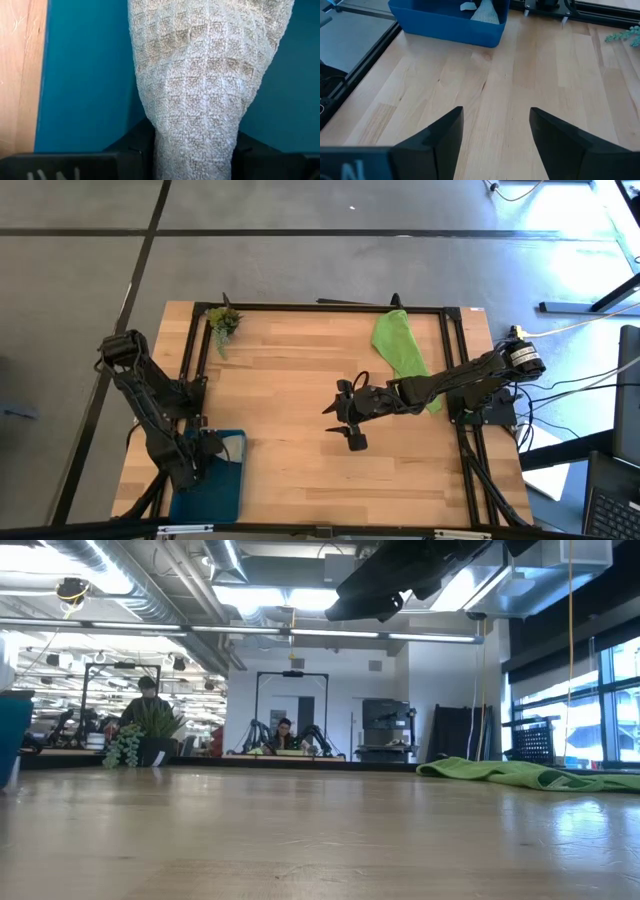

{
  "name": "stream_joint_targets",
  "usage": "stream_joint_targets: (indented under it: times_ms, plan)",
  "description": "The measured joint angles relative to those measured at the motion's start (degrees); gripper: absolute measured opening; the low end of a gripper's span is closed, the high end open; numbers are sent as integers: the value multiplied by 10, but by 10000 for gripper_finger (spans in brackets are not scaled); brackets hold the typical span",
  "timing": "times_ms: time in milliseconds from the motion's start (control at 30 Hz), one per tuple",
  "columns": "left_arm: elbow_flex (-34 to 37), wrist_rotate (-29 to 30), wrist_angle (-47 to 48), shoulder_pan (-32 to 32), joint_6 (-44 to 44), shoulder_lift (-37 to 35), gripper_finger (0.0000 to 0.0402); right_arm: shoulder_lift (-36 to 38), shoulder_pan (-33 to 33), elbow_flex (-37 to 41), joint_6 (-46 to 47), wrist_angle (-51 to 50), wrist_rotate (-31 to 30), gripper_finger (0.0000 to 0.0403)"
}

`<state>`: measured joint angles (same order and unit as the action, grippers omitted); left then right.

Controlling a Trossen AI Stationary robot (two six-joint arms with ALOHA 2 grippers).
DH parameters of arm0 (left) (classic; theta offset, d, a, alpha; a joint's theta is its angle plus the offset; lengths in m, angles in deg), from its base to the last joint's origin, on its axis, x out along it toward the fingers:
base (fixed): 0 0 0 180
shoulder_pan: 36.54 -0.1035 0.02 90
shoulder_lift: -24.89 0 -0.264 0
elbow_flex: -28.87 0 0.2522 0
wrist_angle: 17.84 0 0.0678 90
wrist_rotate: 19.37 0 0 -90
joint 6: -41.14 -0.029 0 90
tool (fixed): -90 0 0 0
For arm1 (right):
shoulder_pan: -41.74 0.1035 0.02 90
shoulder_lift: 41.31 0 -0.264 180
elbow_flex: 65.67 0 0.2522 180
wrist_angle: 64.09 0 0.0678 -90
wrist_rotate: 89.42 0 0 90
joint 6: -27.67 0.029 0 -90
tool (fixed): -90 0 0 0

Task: Roll microfiber towels into tight, uniform cylinder then place into a basket
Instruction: Put the rolled gray towel into the blue bin

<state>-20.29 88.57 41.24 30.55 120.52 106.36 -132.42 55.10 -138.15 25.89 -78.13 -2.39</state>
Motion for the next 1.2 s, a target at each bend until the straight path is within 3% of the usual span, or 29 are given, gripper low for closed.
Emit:
stream_joint_targets:
  times_ms: [767, 1200]
  plan:
    - [0, 8, -10, 0, 0, 0, 128, 0, 0, 0, -1, 0, 0, 228]
    - [0, 6, -11, 0, 0, 0, 155, 0, 0, 0, 0, 0, 0, 228]
